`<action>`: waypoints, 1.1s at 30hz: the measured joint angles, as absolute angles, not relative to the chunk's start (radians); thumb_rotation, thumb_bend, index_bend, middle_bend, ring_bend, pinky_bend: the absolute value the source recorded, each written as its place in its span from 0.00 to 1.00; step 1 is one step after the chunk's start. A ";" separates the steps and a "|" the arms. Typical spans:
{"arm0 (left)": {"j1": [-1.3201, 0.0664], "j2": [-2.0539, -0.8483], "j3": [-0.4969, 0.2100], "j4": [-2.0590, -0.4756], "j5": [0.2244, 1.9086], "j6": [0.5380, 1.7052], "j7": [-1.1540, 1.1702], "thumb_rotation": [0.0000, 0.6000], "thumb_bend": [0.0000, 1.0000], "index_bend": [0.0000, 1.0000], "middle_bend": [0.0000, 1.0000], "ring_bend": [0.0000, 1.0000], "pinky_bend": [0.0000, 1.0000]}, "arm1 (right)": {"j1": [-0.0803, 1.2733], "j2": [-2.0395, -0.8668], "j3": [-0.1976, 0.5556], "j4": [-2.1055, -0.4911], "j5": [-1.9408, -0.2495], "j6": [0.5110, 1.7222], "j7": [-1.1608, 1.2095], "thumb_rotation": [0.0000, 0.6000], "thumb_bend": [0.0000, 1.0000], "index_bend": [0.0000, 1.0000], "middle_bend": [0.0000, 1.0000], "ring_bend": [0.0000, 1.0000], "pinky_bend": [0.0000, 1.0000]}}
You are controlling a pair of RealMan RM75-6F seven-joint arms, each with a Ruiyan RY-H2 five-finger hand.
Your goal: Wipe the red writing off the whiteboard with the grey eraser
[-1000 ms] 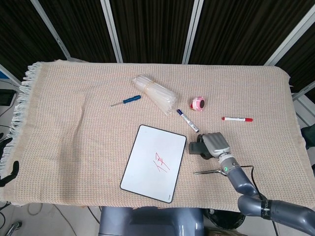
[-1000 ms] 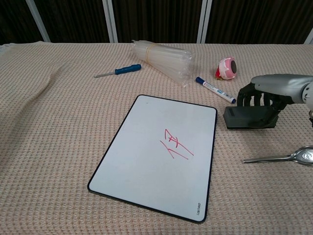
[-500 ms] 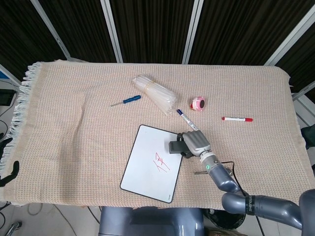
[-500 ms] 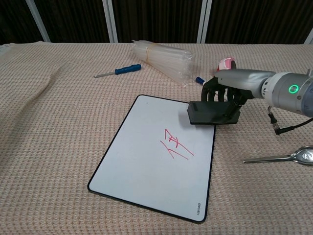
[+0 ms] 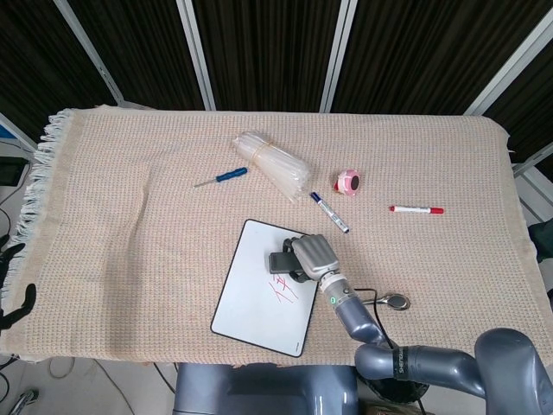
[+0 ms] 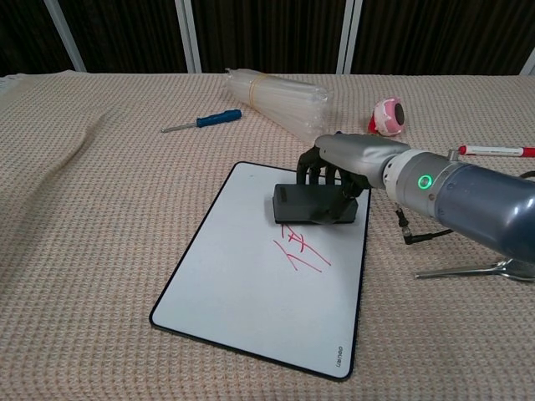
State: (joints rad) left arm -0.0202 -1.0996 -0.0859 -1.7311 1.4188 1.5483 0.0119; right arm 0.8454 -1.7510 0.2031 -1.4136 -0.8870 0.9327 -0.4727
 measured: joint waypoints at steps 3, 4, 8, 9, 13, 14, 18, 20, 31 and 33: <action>-0.021 -1.098 -0.086 -1.732 1.418 1.547 0.011 1.00 0.42 0.16 0.02 0.00 0.00 | 0.851 -1.775 0.205 -1.397 -0.888 0.941 -0.477 1.00 0.48 0.52 0.49 0.45 0.51; -0.021 -1.098 -0.086 -1.732 1.418 1.545 0.011 1.00 0.42 0.16 0.02 0.00 0.00 | 0.852 -1.782 0.204 -1.394 -0.888 0.942 -0.480 1.00 0.48 0.52 0.49 0.45 0.51; -0.021 -1.098 -0.085 -1.732 1.418 1.545 0.012 1.00 0.42 0.16 0.02 0.00 0.00 | 0.852 -1.796 0.192 -1.398 -0.894 0.946 -0.490 1.00 0.48 0.53 0.51 0.46 0.51; -0.021 -1.098 -0.086 -1.732 1.418 1.545 0.012 1.00 0.42 0.16 0.02 0.00 0.00 | 0.851 -1.797 0.189 -1.404 -0.897 0.949 -0.491 1.00 0.48 0.53 0.51 0.46 0.51; -0.021 -1.099 -0.086 -1.732 1.417 1.546 0.014 1.00 0.42 0.16 0.02 0.00 0.00 | 0.840 -1.794 0.168 -1.441 -0.910 0.961 -0.502 1.00 0.48 0.53 0.51 0.46 0.52; -0.021 -1.099 -0.085 -1.732 1.417 1.545 0.014 1.00 0.42 0.16 0.02 0.00 0.00 | 0.837 -1.792 0.162 -1.450 -0.912 0.963 -0.506 1.00 0.48 0.53 0.51 0.46 0.52; -0.021 -1.100 -0.085 -1.731 1.418 1.546 0.016 1.00 0.42 0.16 0.02 0.00 0.00 | 0.821 -1.778 0.134 -1.493 -0.923 0.972 -0.519 1.00 0.48 0.53 0.51 0.46 0.52; -0.021 -1.100 -0.086 -1.730 1.418 1.548 0.016 1.00 0.42 0.16 0.02 0.00 0.00 | 0.810 -1.771 0.119 -1.515 -0.931 0.980 -0.522 1.00 0.48 0.53 0.51 0.47 0.52; -0.021 -1.101 -0.087 -1.728 1.417 1.548 0.019 1.00 0.42 0.16 0.02 0.00 0.00 | 0.747 -1.735 0.036 -1.622 -1.006 1.042 -0.546 1.00 0.48 0.54 0.51 0.46 0.52; -0.021 -1.101 -0.086 -1.728 1.417 1.548 0.019 1.00 0.42 0.16 0.02 0.00 0.00 | 0.738 -1.727 0.023 -1.638 -1.021 1.050 -0.549 1.00 0.48 0.54 0.51 0.46 0.52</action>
State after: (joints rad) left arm -0.0213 -1.1010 -0.0865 -1.7278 1.4174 1.5482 0.0195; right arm 0.7376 -1.7274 0.0232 -1.6377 -1.0211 1.0496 -0.5486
